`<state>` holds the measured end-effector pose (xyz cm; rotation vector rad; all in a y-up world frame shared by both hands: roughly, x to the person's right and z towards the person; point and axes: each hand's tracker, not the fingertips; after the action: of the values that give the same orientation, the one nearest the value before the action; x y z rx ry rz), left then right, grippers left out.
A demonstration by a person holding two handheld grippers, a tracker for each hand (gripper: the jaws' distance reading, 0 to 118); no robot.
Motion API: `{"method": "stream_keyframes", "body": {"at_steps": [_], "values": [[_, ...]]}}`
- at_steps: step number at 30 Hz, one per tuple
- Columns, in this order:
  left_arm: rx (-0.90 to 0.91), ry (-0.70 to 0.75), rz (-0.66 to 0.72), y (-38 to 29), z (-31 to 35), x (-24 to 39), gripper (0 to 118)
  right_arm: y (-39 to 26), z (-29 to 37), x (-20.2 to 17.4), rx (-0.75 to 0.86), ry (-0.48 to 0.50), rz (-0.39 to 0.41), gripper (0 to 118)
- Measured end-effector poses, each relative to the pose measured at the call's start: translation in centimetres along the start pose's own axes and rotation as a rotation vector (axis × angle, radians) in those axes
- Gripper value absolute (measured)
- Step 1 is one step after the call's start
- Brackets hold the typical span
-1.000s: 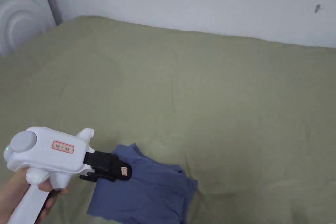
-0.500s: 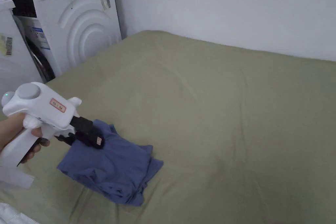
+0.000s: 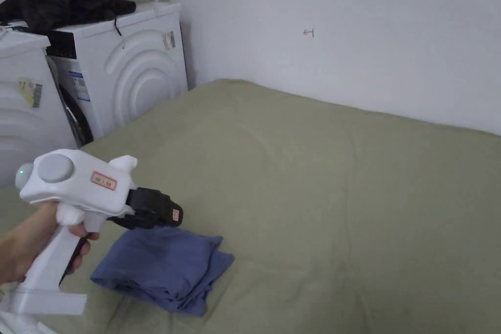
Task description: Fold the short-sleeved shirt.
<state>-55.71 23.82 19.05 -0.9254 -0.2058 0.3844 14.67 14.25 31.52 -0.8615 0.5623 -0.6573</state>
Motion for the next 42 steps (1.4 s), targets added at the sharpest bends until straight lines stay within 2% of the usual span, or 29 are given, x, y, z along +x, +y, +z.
{"method": "stream_keyframes", "body": {"at_steps": [2,3,5,6,7,10,11,13,15,18,21,25,27,40,42], "values": [[0.115,0.065,-0.062,-1.9,-0.2,5.1,0,0.9,1.6,-0.8,0.055,-0.013,0.028,0],[0.113,-0.042,0.013,-3.7,-0.7,8.0,0,1.4,2.5,-1.5,0.097,-0.03,0.046,0],[0.132,-0.127,0.019,-5.2,-0.8,12.7,0,2.2,4.3,-2.9,0.159,-0.081,0.111,0],[0.195,-0.164,-0.016,-6.6,-0.9,15.7,0,2.6,5.3,-4.1,0.197,-0.129,0.172,0],[0.223,-0.132,-0.071,-7.5,-1.0,18.5,0,2.8,6.1,-5.2,0.247,-0.181,0.234,0],[0.347,-0.057,-0.193,-9.4,-0.4,25.7,0,3.3,8.2,-10.0,0.426,-0.443,0.439,0],[0.43,0.014,-0.262,-10.5,-0.4,28.5,0,3.5,8.7,-11.4,0.508,-0.524,0.476,0],[0.557,0.074,-0.331,-12.3,0.1,33.3,0,3.7,9.2,-13.0,0.637,-0.607,0.513,0],[0.632,0.058,-0.339,-13.6,0.0,36.6,0,4.0,9.4,-14.5,0.753,-0.725,0.593,0],[0.699,0.128,-0.366,-14.7,0.1,40.4,0,4.5,9.9,-15.5,0.798,-0.807,0.69,0],[0.723,0.165,-0.411,-14.8,0.2,42.3,0,4.6,10.9,-16.1,0.811,-0.815,0.699,0],[0.738,0.148,-0.399,-14.8,1.2,43.0,0,4.6,12.1,-16.5,0.855,-0.814,0.655,0],[0.753,0.148,-0.45,-14.9,1.8,43.1,0,4.7,12.4,-16.6,0.851,-0.803,0.643,0],[0.757,0.136,-0.444,-14.6,2.7,43.2,0,4.6,11.9,-17.4,0.828,-0.768,0.679,0],[0.741,0.139,-0.442,-14.3,2.5,43.3,4,5.0,11.8,-17.5,0.824,-0.772,0.677,0]]}}
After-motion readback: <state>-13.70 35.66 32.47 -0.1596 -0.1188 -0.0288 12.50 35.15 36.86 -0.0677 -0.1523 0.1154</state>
